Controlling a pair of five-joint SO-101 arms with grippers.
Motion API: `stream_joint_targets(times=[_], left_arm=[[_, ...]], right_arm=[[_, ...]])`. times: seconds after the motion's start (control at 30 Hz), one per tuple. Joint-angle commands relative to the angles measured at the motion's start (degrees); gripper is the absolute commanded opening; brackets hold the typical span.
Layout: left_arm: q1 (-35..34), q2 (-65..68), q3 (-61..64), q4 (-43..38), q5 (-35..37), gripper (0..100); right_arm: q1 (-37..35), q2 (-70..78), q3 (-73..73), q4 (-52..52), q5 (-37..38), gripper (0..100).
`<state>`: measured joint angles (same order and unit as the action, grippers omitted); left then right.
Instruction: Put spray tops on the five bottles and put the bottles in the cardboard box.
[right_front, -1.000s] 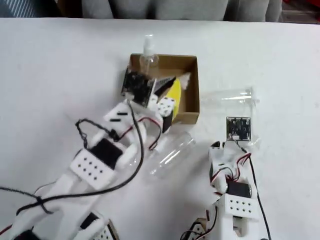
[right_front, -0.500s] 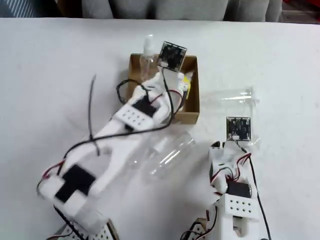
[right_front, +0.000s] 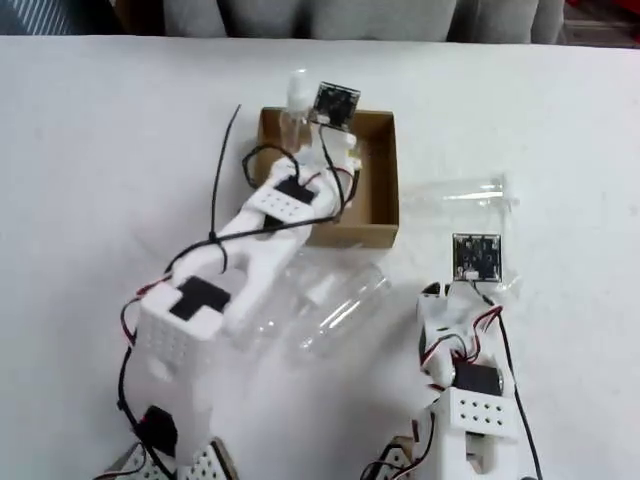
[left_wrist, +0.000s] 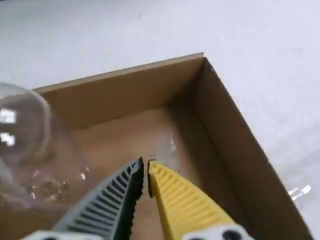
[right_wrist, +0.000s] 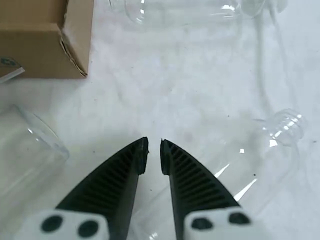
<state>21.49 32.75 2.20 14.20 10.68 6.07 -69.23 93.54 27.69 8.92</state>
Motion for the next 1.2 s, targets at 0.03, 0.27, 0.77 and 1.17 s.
stream_joint_targets(times=[0.03,0.27,0.77,1.17], left_arm=[[-0.7,0.3,-3.3,-1.7,0.6,2],[-0.8,0.3,-3.6,3.9,0.6,2],[-5.8,0.5,-3.0,4.4,0.4,2],[-5.7,2.8,-3.6,6.2,0.3,2]], right_arm=[[-0.3,-0.4,-0.3,-0.6,0.4,1.6],[-0.2,-0.4,-0.3,-0.6,0.4,1.6],[-0.1,-0.4,-0.3,-0.6,0.4,1.6],[-0.1,-0.4,-0.3,-0.6,0.4,1.6]])
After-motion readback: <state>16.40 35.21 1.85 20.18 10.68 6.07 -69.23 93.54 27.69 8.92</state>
